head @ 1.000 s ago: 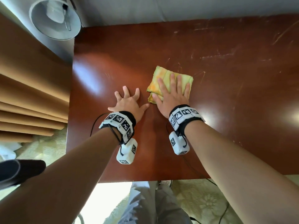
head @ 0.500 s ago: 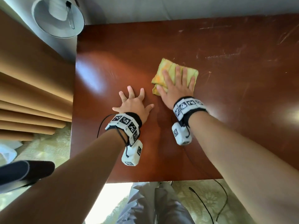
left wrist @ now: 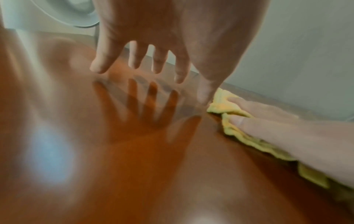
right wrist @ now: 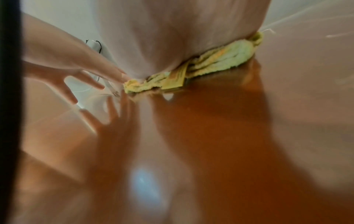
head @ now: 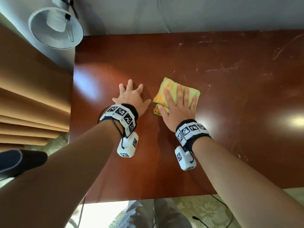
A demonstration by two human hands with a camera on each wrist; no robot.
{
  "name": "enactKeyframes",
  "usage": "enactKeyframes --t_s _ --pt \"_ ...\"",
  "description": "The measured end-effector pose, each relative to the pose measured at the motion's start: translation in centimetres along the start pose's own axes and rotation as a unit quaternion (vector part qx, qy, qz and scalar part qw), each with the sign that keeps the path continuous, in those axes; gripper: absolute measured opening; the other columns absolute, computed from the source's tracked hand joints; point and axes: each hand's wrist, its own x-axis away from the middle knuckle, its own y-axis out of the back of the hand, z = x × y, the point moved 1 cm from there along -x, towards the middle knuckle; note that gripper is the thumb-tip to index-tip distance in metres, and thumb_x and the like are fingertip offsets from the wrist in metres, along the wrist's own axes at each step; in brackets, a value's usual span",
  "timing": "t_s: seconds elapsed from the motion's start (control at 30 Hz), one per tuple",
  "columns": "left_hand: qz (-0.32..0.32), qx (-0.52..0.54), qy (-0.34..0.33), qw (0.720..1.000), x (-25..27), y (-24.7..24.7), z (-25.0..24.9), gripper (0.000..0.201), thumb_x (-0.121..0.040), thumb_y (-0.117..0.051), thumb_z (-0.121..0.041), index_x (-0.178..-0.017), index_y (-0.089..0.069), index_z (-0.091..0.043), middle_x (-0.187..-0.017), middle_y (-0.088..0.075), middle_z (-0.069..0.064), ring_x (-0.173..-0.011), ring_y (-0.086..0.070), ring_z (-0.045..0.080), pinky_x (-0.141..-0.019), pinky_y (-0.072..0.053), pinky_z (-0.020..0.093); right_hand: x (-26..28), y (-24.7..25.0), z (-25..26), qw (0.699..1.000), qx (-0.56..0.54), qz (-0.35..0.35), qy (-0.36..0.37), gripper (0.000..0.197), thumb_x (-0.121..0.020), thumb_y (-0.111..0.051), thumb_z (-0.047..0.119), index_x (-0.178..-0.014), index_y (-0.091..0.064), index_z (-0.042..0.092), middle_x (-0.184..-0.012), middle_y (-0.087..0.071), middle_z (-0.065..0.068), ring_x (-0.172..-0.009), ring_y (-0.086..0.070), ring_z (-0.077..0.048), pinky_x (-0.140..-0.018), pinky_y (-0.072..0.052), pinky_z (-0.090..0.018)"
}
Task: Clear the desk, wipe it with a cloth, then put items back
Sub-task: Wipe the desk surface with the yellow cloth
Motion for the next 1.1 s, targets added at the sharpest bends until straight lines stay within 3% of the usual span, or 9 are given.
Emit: enactKeyframes --t_s 0.13,0.37,0.7,0.83,1.1 --pt "0.027 -0.032 0.002 0.999 -1.4 0.0 -0.1 0.066 -0.098 -0.036 -0.061 -0.155 -0.010 -0.042 -0.166 0.002 -0.004 -0.152 0.002 0.034 -0.104 -0.031 0.073 -2.7 0.9 0.1 1.000 -0.002 0.002 -0.005 0.067 -0.098 -0.016 0.066 -0.157 0.002 0.042 -0.167 0.014 -0.007 -0.152 0.018 -0.030 -0.119 0.011 -0.059" --pt "0.038 -0.037 0.001 0.999 -1.8 -0.2 0.1 0.068 -0.098 -0.038 -0.062 -0.156 -0.010 -0.041 -0.166 0.003 -0.002 -0.151 0.003 0.036 -0.102 -0.031 0.075 -7.9 2.8 0.1 1.000 0.003 0.013 -0.021 0.068 -0.097 -0.013 0.069 -0.156 0.006 0.043 -0.166 0.019 -0.005 -0.151 0.022 -0.030 -0.119 0.013 -0.059" --pt "0.036 -0.039 -0.007 0.999 -1.5 -0.3 -0.2 0.068 -0.099 -0.032 -0.062 -0.157 -0.007 -0.036 -0.167 0.007 0.003 -0.151 0.005 0.040 -0.104 -0.027 0.077 -1.8 0.4 0.5 1.000 0.010 0.017 0.001 0.067 -0.098 -0.013 0.066 -0.156 0.007 0.041 -0.166 0.017 -0.006 -0.152 0.019 -0.029 -0.120 0.013 -0.057" --pt "0.046 -0.036 -0.006 0.998 -1.6 -0.2 -0.2 0.069 -0.099 -0.032 -0.061 -0.158 -0.005 -0.036 -0.167 0.009 0.004 -0.151 0.007 0.040 -0.105 -0.026 0.077 -1.9 0.7 0.4 1.000 0.018 0.016 -0.001 0.067 -0.098 -0.015 0.067 -0.157 0.006 0.042 -0.167 0.015 -0.005 -0.152 0.018 -0.029 -0.120 0.012 -0.056" --pt "0.041 -0.026 -0.001 0.999 -1.5 -0.2 -0.3 0.068 -0.100 -0.035 -0.060 -0.158 -0.007 -0.038 -0.167 0.008 0.002 -0.151 0.008 0.038 -0.106 -0.025 0.076 -9.4 3.5 0.6 0.999 -0.001 0.013 -0.037 0.069 -0.096 -0.013 0.070 -0.157 0.005 0.043 -0.166 0.019 -0.004 -0.151 0.020 -0.029 -0.119 0.013 -0.058"
